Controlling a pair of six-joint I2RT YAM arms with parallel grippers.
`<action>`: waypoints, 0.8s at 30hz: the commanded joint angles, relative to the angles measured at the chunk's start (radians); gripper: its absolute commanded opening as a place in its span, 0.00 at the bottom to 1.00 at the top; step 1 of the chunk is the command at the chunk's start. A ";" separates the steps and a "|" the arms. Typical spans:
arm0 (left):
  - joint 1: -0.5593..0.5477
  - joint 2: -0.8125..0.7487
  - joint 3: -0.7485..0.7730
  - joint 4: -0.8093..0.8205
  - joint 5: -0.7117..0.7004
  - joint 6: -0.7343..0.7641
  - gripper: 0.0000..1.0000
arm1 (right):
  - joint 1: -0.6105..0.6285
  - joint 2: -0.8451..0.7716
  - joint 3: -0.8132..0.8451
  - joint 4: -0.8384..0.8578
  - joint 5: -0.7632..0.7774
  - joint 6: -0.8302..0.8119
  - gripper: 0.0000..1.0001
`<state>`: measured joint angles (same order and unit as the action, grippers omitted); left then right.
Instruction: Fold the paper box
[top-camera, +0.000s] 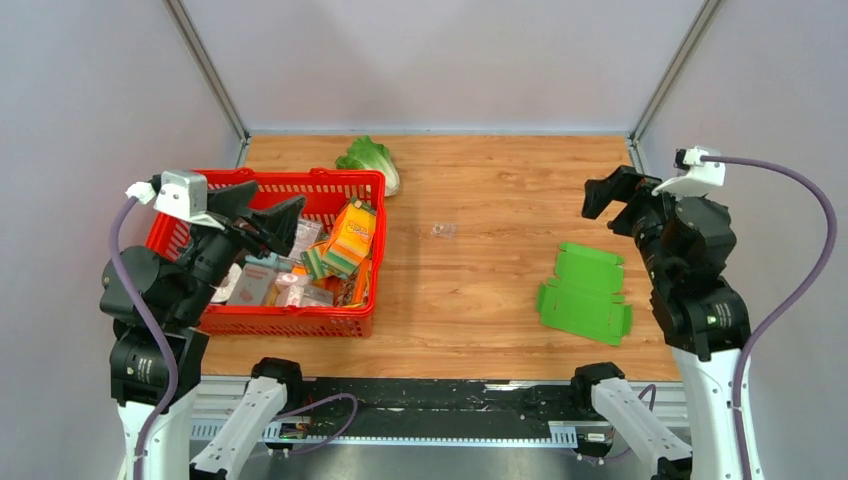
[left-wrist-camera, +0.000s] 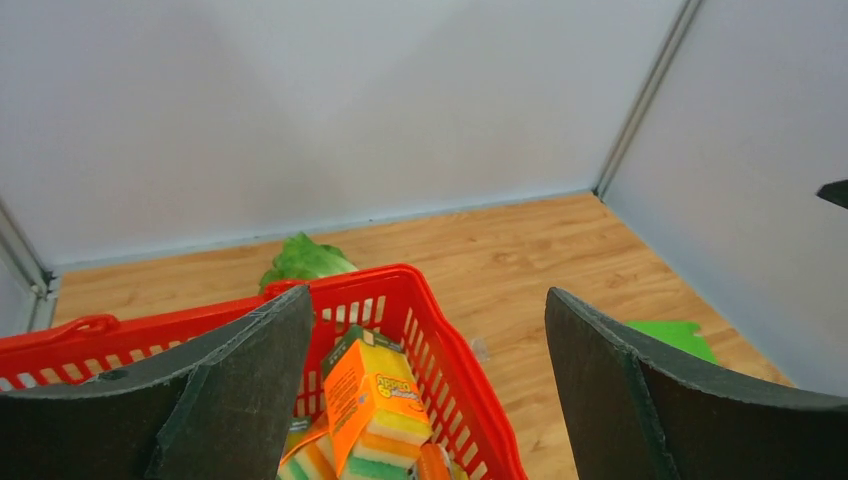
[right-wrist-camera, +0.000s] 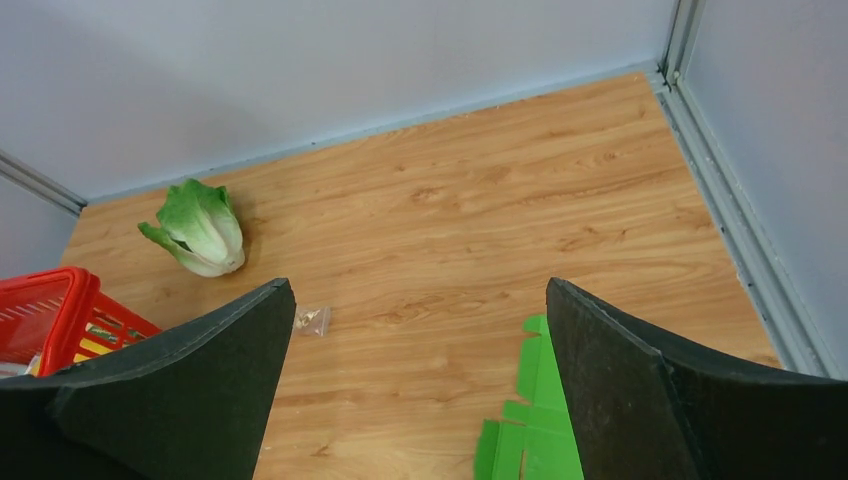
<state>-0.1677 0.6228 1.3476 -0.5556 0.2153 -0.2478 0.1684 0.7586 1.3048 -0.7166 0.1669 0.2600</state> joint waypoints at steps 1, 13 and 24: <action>0.007 0.070 0.045 -0.055 0.110 0.013 0.92 | -0.004 0.067 0.001 0.014 0.026 0.082 1.00; -0.235 0.307 0.071 -0.084 0.133 -0.076 0.84 | -0.003 0.249 -0.085 -0.155 -0.045 0.337 1.00; -0.734 0.598 0.076 -0.003 -0.314 -0.076 0.71 | 0.005 0.191 -0.232 -0.170 -0.063 0.314 1.00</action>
<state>-0.7479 1.1385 1.4086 -0.6262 0.1394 -0.3168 0.1699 1.0317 1.0885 -0.8864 0.0105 0.5980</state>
